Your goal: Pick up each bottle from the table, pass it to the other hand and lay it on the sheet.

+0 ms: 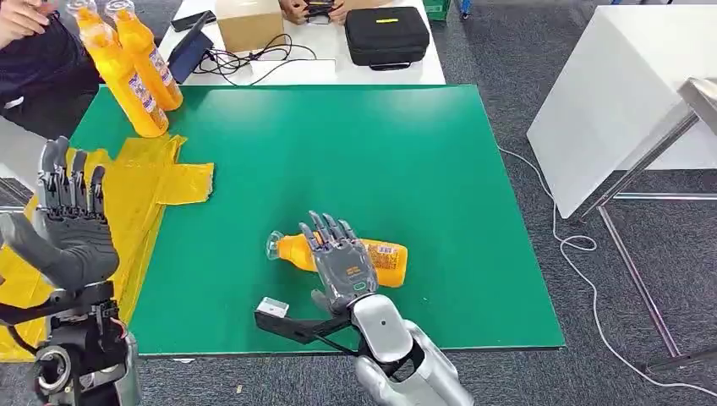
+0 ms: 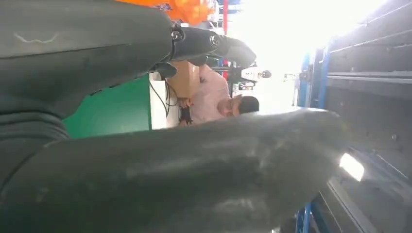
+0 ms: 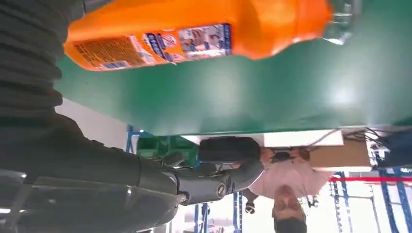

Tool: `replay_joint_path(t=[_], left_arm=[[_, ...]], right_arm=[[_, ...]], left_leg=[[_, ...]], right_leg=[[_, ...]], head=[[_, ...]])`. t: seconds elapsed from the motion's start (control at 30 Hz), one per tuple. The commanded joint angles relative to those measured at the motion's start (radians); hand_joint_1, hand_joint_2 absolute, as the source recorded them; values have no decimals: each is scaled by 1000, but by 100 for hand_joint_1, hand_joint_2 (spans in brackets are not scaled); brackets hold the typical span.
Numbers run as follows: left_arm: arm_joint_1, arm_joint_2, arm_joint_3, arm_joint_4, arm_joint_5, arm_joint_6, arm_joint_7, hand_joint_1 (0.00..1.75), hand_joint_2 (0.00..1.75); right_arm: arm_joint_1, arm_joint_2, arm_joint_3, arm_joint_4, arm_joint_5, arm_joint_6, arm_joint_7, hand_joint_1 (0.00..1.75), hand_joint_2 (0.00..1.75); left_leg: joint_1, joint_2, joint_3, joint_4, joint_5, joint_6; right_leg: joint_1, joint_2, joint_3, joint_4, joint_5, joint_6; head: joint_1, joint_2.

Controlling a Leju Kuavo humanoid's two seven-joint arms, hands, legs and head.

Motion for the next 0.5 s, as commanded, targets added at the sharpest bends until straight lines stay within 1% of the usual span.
replay_joint_path(t=[0.03,0.07,0.1,0.13,0.17,0.2,0.23,0.27,0.3,0.37,0.4,0.43,0.47,0.5], left_arm=[[4,-14,29,10,-3,-5,-3,0,0],[2,-13,27,13,-4,-6,-3,0,0],[-1,-13,24,16,-6,-6,-3,0,0],[-3,-13,23,18,-7,-4,-3,0,0],[-3,-13,23,18,-7,-4,-3,0,0],[-3,-13,23,18,-7,-4,-3,0,0],[-3,-13,23,18,-7,-4,-3,0,0],[-3,-13,23,18,-7,-4,-3,0,0],[-3,-12,20,17,-8,-4,-2,0,0],[-9,-8,15,22,-10,-4,2,0,0],[-12,-7,13,26,-11,-3,3,0,0],[-17,-5,8,33,-13,-2,6,0,0],[-20,-3,6,37,-15,-1,8,0,0],[-24,0,2,44,-15,-1,9,0,0]], right_arm=[[-45,-8,-139,281,58,-75,3,0,175],[-44,-6,-155,288,76,-76,15,0,175],[-45,-8,-169,289,78,-76,15,0,175],[-45,-9,-173,288,79,-76,14,0,175],[-45,-9,-173,288,79,-76,14,0,175],[-45,-9,-173,288,79,-76,14,0,175],[-45,-9,-173,288,79,-76,14,0,175],[-45,-9,-173,288,79,-76,14,0,175],[-42,-4,-182,281,91,-71,22,0,175],[-50,-6,-216,293,101,-65,39,0,175],[-59,-7,-232,306,109,-67,45,0,175],[-71,-7,-254,325,108,-66,47,0,175],[-76,-5,-264,335,109,-69,46,0,175],[-86,-4,-282,356,108,-72,42,0,175]], left_leg=[[-1,0,8,-2,-1,1],[-1,0,11,-2,-3,1],[-1,0,8,-1,-2,1],[-1,-1,9,-1,-2,1],[-1,0,13,-1,-4,1],[-1,0,5,-1,-1,1],[-1,0,9,-1,-2,1],[-1,0,6,-1,-2,1],[-1,0,9,-1,-3,1],[-1,0,5,-1,-1,1],[-1,0,8,-1,-2,1],[-1,-1,7,-1,-2,1],[-1,-1,9,-1,-2,1],[-1,-1,7,-1,-1,1]], right_leg=[[0,-2,8,-2,-2,0],[0,-3,11,-1,-3,0],[0,-2,8,-1,-2,0],[0,-2,9,-1,-3,0],[0,-3,14,0,-5,0],[0,-1,5,-1,-1,1],[-1,-2,9,0,-3,0],[0,-2,7,0,-2,0],[0,-2,10,0,-3,0],[-1,-2,5,0,-1,0],[-1,-2,9,0,-3,0],[0,-3,7,0,-2,0],[0,-3,10,0,-3,0],[0,-3,7,0,-2,0]], head=[[0,0],[0,0],[0,0],[0,0],[0,0],[0,0],[0,0],[0,0],[0,0],[0,0],[0,0],[0,0],[0,0],[0,0]])
